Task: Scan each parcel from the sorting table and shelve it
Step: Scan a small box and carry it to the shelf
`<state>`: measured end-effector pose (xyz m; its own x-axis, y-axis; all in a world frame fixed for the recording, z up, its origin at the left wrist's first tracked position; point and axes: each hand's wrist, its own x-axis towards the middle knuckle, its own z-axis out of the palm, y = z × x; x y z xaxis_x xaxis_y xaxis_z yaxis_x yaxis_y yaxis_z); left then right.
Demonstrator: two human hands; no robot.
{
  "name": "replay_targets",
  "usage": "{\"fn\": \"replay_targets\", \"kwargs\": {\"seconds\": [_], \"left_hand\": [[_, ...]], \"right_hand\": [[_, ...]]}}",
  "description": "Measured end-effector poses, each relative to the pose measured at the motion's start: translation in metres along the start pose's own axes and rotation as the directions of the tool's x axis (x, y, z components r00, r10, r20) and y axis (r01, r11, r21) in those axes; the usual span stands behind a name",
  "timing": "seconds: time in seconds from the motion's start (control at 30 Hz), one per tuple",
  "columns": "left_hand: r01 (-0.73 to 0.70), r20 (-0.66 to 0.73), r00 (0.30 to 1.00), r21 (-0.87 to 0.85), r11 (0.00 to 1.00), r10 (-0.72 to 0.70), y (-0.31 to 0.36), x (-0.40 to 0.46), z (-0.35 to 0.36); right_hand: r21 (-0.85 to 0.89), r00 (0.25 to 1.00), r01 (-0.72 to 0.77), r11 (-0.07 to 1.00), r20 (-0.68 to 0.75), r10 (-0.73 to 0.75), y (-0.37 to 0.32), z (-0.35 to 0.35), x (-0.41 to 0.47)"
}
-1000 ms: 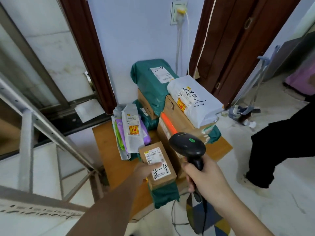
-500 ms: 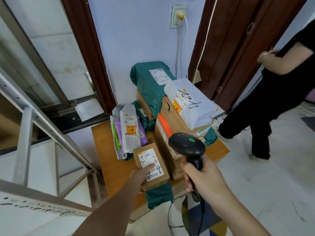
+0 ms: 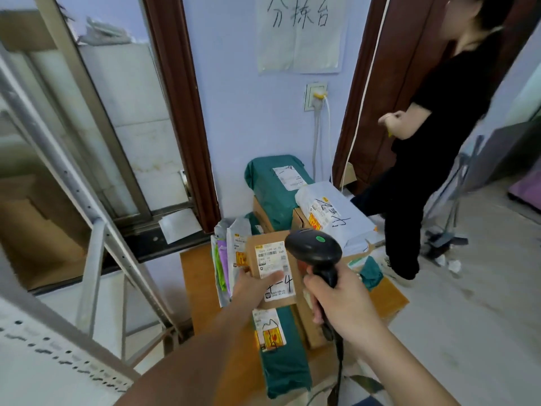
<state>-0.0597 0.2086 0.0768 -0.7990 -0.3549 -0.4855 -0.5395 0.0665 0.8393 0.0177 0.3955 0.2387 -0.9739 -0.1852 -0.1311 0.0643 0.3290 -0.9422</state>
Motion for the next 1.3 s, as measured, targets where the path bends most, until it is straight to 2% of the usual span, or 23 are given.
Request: {"fn": "replay_targets", "kwargs": {"seconds": [0.27,0.47,0.83,1.1,1.3], "left_hand": [[-0.297,-0.008,0.955,-0.077,0.952,0.297,0.135,-0.026,-0.023],[-0.431,0.023,0.901,-0.07,0.899,0.434,0.187,-0.031,-0.039],[-0.494,-0.02,0.869,-0.048,0.868,0.494,0.182,-0.048,-0.044],[-0.515,-0.035,0.857,-0.069,0.855,0.513,0.174,-0.048,-0.04],[-0.519,-0.032,0.855,-0.066,0.852,0.518,0.174,-0.059,-0.042]], "right_hand": [[-0.028,0.972,0.172,0.985,-0.156,-0.174,-0.075,-0.004,0.007],[-0.07,0.952,0.196,0.978,-0.226,-0.207,-0.091,0.004,0.008],[0.0,0.947,0.2,0.98,-0.256,-0.193,-0.095,0.019,0.013],[-0.054,0.943,0.182,0.982,-0.274,-0.19,-0.095,0.023,0.015],[0.028,0.951,0.18,0.983,-0.262,-0.166,-0.1,0.02,0.006]]}}
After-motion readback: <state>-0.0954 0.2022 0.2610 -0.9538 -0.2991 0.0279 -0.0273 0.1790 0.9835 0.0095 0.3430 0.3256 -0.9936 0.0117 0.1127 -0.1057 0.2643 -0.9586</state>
